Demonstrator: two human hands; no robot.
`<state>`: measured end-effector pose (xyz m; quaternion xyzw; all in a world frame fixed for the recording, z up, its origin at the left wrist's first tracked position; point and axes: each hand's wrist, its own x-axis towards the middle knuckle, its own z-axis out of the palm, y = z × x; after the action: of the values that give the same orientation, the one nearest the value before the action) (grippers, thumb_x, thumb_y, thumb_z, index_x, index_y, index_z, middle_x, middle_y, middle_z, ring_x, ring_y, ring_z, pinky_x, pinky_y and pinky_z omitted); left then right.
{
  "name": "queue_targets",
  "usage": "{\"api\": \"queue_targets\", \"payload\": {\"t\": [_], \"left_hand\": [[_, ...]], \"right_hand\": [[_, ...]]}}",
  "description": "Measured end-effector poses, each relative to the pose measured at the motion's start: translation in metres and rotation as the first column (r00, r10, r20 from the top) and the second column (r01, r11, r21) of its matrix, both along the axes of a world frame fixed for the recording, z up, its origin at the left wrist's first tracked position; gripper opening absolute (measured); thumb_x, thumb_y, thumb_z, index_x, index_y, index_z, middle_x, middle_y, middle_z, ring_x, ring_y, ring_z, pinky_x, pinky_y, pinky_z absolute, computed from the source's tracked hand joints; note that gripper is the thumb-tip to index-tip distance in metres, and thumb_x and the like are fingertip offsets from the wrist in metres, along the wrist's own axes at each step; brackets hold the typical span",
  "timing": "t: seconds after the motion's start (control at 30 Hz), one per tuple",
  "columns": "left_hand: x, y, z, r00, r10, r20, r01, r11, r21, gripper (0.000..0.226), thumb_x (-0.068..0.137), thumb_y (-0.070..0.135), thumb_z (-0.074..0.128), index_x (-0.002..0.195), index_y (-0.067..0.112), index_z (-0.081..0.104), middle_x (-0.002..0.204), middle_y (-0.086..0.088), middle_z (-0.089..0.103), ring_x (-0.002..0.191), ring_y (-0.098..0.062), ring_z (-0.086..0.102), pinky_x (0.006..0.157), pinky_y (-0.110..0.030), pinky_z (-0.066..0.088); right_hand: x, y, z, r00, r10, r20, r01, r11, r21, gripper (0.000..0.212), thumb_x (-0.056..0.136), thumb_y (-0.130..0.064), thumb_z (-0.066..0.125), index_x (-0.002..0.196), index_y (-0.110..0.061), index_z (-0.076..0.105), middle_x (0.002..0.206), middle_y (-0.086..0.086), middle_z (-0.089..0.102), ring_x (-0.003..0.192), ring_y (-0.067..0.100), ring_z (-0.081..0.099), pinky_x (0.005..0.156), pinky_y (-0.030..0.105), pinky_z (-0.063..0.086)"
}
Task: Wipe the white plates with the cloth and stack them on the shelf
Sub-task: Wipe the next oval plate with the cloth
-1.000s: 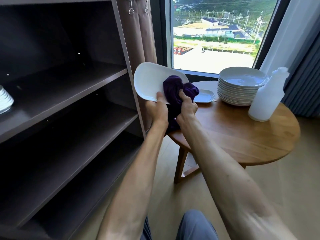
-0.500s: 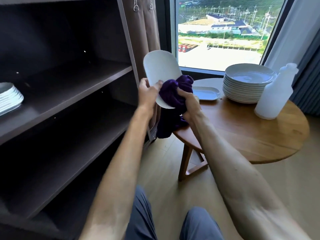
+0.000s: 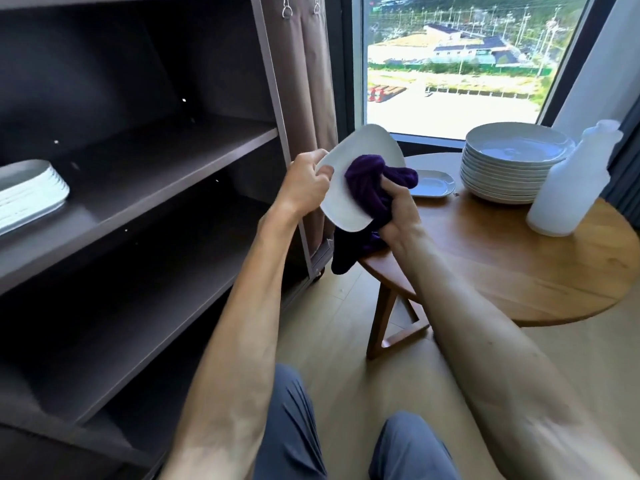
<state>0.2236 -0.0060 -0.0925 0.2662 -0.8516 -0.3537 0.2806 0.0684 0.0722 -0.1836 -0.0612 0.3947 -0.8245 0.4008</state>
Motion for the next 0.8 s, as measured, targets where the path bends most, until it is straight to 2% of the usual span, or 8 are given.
{"api": "queue_targets", "payload": {"t": [0.07, 0.13, 0.23, 0.3, 0.37, 0.47, 0.67, 0.8], "left_hand": [[0.014, -0.003, 0.005, 0.993, -0.059, 0.105, 0.055, 0.998, 0.044, 0.023, 0.103, 0.012, 0.047, 0.097, 0.017, 0.068, 0.09, 0.0, 0.069, 0.084, -0.012, 0.065, 0.068, -0.024, 0.046], [0.023, -0.012, 0.01, 0.985, -0.088, 0.151, 0.072, 0.992, 0.108, 0.023, 0.099, 0.015, 0.05, 0.099, 0.017, 0.072, 0.094, -0.004, 0.073, 0.085, -0.012, 0.067, 0.071, -0.025, 0.049], [0.015, -0.001, -0.003, 0.977, 0.11, -0.181, -0.05, 0.949, 0.31, 0.036, 0.087, 0.019, 0.064, 0.122, 0.017, 0.07, 0.113, -0.003, 0.071, 0.1, -0.014, 0.067, 0.082, -0.025, 0.054], [0.0, 0.031, -0.025, 0.832, 0.39, -0.395, -0.149, 0.842, 0.518, 0.053, 0.089, 0.013, 0.071, 0.14, 0.014, 0.056, 0.116, 0.002, 0.067, 0.096, -0.007, 0.065, 0.076, -0.011, 0.053], [-0.017, 0.062, -0.044, 0.753, 0.476, -0.454, -0.118, 0.777, 0.618, 0.05, 0.096, 0.009, 0.067, 0.143, 0.01, 0.049, 0.112, 0.003, 0.065, 0.093, -0.004, 0.063, 0.068, -0.006, 0.05], [-0.031, 0.059, -0.055, 0.661, 0.53, -0.532, -0.148, 0.786, 0.6, 0.035, 0.103, 0.009, 0.054, 0.139, 0.006, 0.051, 0.122, -0.009, 0.065, 0.107, -0.021, 0.065, 0.077, -0.01, 0.052], [0.003, 0.009, -0.018, 0.85, 0.248, -0.465, -0.095, 0.94, 0.327, 0.029, 0.097, 0.005, 0.058, 0.126, 0.007, 0.063, 0.111, -0.006, 0.071, 0.103, -0.019, 0.068, 0.072, -0.014, 0.052], [0.026, -0.008, 0.027, 0.976, 0.106, -0.19, -0.049, 0.958, 0.283, 0.016, 0.098, 0.005, 0.056, 0.11, 0.011, 0.064, 0.094, -0.003, 0.069, 0.077, -0.014, 0.064, 0.05, -0.02, 0.046]], "right_hand": [[-0.007, -0.001, -0.009, 0.999, -0.029, 0.026, 0.028, 0.998, 0.051, 0.098, 0.039, -0.032, 0.099, 0.128, -0.006, 0.067, 0.121, 0.02, 0.071, 0.109, 0.039, 0.07, 0.09, 0.056, 0.057], [-0.006, 0.001, -0.014, 0.997, -0.058, 0.044, 0.055, 0.996, 0.069, 0.084, 0.051, -0.031, 0.095, 0.127, -0.007, 0.068, 0.12, 0.019, 0.072, 0.107, 0.038, 0.071, 0.083, 0.053, 0.059], [0.004, -0.007, -0.009, 0.988, -0.106, 0.11, 0.099, 0.993, 0.063, 0.067, 0.065, -0.034, 0.088, 0.125, -0.01, 0.07, 0.112, 0.015, 0.075, 0.1, 0.037, 0.073, 0.074, 0.048, 0.06], [0.016, -0.016, -0.003, 0.975, -0.132, 0.178, 0.124, 0.991, 0.058, 0.057, 0.072, -0.04, 0.083, 0.12, -0.012, 0.073, 0.11, 0.011, 0.077, 0.098, 0.035, 0.074, 0.079, 0.046, 0.061], [0.03, -0.022, -0.002, 0.967, -0.109, 0.232, 0.101, 0.994, 0.047, 0.05, 0.078, -0.045, 0.078, 0.116, -0.013, 0.075, 0.114, 0.012, 0.075, 0.103, 0.036, 0.073, 0.091, 0.047, 0.058], [0.038, -0.022, -0.007, 0.973, -0.042, 0.226, 0.051, 0.998, -0.031, 0.047, 0.086, -0.038, 0.074, 0.122, -0.008, 0.071, 0.121, 0.017, 0.072, 0.109, 0.038, 0.07, 0.098, 0.049, 0.055], [0.015, 0.006, -0.004, 0.999, -0.019, -0.033, 0.019, 1.0, -0.016, 0.045, 0.081, -0.02, 0.079, 0.121, -0.003, 0.067, 0.119, 0.019, 0.072, 0.104, 0.034, 0.072, 0.085, 0.046, 0.06], [0.01, 0.01, 0.01, 0.985, 0.017, -0.174, -0.013, 1.0, 0.024, 0.017, 0.086, -0.004, 0.069, 0.102, -0.001, 0.067, 0.097, 0.017, 0.075, 0.085, 0.03, 0.074, 0.071, 0.042, 0.061]]}}
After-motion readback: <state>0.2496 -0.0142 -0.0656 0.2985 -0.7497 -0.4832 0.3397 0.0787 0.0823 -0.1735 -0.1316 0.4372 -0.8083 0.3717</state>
